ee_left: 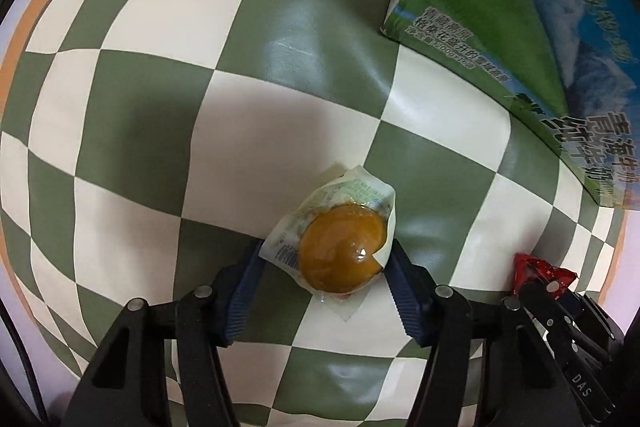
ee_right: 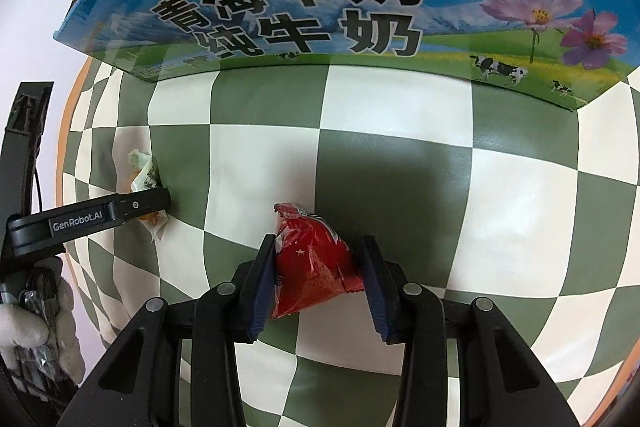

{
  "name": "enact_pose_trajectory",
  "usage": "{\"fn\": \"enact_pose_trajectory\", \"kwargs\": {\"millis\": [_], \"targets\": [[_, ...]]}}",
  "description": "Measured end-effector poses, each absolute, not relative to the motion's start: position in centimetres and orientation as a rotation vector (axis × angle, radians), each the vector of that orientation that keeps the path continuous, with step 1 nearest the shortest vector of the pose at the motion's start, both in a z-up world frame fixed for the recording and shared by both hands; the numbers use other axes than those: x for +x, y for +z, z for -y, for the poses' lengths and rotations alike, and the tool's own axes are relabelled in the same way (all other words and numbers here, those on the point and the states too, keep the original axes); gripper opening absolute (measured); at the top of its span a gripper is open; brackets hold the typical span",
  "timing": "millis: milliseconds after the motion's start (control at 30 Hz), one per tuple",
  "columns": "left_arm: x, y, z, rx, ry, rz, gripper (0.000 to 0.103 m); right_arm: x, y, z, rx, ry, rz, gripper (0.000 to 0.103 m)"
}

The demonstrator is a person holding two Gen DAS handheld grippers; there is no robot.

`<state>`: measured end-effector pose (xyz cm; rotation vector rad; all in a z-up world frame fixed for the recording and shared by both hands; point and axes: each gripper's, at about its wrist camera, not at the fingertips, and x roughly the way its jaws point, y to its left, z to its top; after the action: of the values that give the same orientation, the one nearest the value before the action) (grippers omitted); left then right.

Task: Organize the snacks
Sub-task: 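Lift both items and carry them over the box, then open both tools to drop the items into the box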

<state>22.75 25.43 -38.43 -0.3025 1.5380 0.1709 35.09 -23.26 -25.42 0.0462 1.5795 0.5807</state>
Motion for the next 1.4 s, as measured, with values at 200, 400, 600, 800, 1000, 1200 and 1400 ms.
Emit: {"fn": "enact_pose_trajectory", "kwargs": {"millis": [200, 400, 600, 800, 1000, 1200, 1400], "targets": [[21.2, -35.1, -24.3, -0.276, 0.109, -1.482, 0.058, 35.3, -23.7, 23.4, 0.061, 0.600, -1.553, 0.041], [20.8, -28.2, -21.4, -0.243, -0.031, -1.375, 0.058, 35.4, -19.2, 24.5, 0.129, 0.653, -1.493, 0.041], [25.2, -20.7, -19.0, -0.201, -0.131, -1.259, 0.058, 38.2, -11.9, 26.0, 0.243, 0.701, -1.363, 0.041], [30.8, -19.5, -18.5, -0.101, -0.091, -1.266, 0.059, 44.0, -8.6, 25.6, 0.313, 0.696, -1.265, 0.041], [35.9, -22.3, -19.3, -0.089, -0.036, -1.375, 0.064, 49.2, -11.8, 22.8, 0.403, 0.730, -1.356, 0.045], [37.3, -22.7, -20.2, -0.121, -0.019, -1.381, 0.078, 50.9, -15.2, 21.9, 0.387, 0.667, -1.443, 0.067], [36.6, -23.1, -18.6, -0.081, -0.024, -1.369, 0.101, 51.2, -15.5, 23.5, 0.262, 0.549, -1.434, 0.097]]}}
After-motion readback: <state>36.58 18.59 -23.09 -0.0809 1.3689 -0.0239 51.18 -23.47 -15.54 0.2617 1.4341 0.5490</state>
